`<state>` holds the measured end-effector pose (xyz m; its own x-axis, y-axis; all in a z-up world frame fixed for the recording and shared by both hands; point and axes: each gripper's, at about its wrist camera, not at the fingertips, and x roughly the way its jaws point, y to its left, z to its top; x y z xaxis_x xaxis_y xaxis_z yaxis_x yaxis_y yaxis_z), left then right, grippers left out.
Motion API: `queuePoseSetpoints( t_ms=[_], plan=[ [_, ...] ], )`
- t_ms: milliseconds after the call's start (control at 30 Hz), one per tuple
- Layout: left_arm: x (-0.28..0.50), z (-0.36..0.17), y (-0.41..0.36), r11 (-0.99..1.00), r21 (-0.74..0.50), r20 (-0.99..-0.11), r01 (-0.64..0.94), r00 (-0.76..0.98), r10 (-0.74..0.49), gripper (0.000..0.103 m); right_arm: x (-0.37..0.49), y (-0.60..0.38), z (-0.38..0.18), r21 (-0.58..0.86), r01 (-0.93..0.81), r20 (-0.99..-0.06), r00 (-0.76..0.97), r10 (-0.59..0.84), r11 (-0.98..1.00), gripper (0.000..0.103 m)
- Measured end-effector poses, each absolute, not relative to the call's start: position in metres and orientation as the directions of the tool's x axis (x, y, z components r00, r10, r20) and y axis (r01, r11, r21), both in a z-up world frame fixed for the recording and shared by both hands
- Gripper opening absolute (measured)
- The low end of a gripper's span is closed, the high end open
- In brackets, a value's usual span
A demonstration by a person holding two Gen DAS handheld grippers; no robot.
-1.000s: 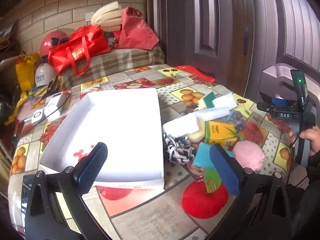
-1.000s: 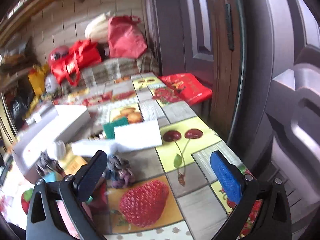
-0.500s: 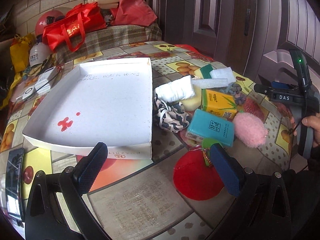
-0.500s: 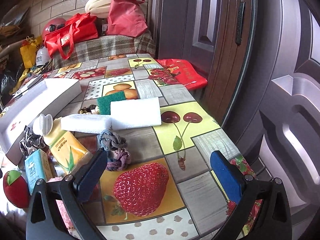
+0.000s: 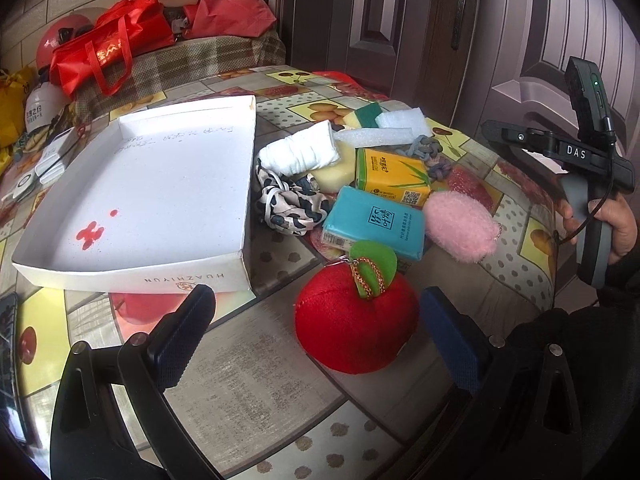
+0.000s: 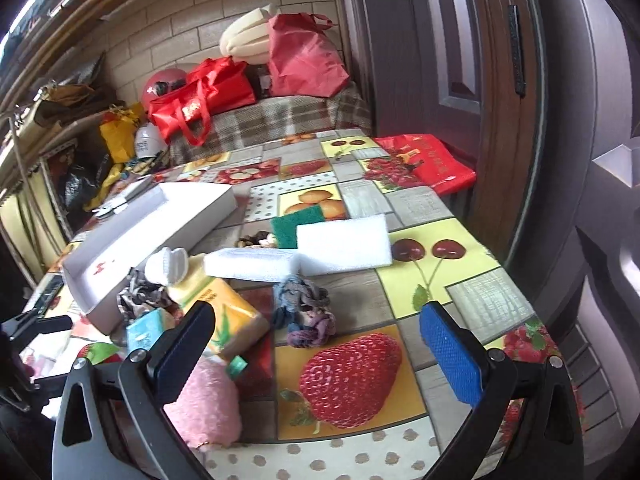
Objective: Organize soft objects
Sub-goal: 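Raise both tools and move them toward the plush toys, then grasp the pink fluffy ball with the right tool while the left grasps the red apple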
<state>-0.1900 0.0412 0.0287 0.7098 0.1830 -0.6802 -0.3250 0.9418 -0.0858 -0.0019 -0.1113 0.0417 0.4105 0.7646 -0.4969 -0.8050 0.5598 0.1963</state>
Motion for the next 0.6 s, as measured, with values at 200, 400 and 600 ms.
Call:
queuePoseSetpoints(
  t_ms=[200, 400, 600],
  plan=[
    [-0.185, 0.024, 0.042, 0.945, -0.122, -0.709, -0.303, 0.693, 0.131, 0.103, -0.031, -0.086, 0.028, 0.210, -0.909, -0.568, 0.185, 0.802, 0.359, 0.085],
    [-0.170, 0.015, 0.042, 0.950, -0.134, -0.750, -0.282, 0.656, 0.089, 0.101, -0.062, -0.059, 0.013, 0.155, -0.954, -0.633, 0.103, 0.767, 0.256, 0.078],
    [-0.157, 0.007, 0.040, 0.959, -0.157, -0.780, -0.234, 0.625, 0.025, 0.068, -0.058, -0.048, -0.003, 0.159, -0.950, -0.686, 0.088, 0.722, 0.268, 0.054]
  ],
)
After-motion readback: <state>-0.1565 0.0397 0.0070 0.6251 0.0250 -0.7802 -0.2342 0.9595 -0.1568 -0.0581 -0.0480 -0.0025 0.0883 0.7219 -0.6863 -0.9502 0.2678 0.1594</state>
